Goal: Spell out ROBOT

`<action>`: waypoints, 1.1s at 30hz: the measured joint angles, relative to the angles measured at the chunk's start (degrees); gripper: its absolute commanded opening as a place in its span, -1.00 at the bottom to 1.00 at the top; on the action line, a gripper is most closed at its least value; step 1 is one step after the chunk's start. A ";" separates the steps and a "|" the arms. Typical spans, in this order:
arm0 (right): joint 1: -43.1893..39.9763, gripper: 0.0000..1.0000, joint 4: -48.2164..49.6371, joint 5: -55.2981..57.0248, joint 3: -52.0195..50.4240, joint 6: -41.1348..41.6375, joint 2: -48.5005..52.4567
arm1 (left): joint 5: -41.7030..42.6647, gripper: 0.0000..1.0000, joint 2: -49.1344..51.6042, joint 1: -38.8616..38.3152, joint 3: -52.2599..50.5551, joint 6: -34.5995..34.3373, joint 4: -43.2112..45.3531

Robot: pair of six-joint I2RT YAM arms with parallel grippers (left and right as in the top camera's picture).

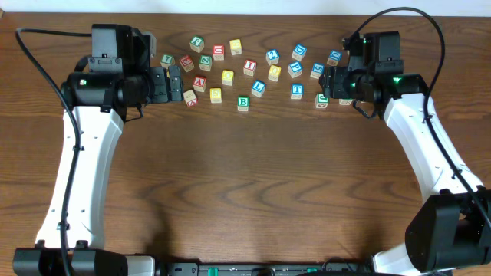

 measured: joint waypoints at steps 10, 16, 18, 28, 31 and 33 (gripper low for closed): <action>0.00 0.49 -1.57 0.37 0.00 0.00 0.00 | -0.09 0.86 0.02 -0.85 0.00 -2.23 0.09; 0.00 0.54 -2.16 0.37 0.00 0.00 0.00 | -1.92 0.86 2.82 -4.02 0.00 -7.15 3.37; 0.00 0.55 -2.45 0.37 0.00 0.00 0.00 | -2.60 0.86 4.76 -5.33 0.00 -8.48 5.14; 0.00 0.61 -4.44 0.39 0.00 0.02 0.00 | -5.64 0.85 15.72 -13.42 1.36 -12.68 9.44; 0.00 0.62 -4.46 0.39 0.00 0.02 0.00 | -7.56 0.85 19.43 -15.91 5.79 -13.16 6.95; 0.00 0.63 -4.55 0.39 0.00 0.02 0.00 | -9.31 0.85 21.73 -17.46 9.55 -13.29 4.44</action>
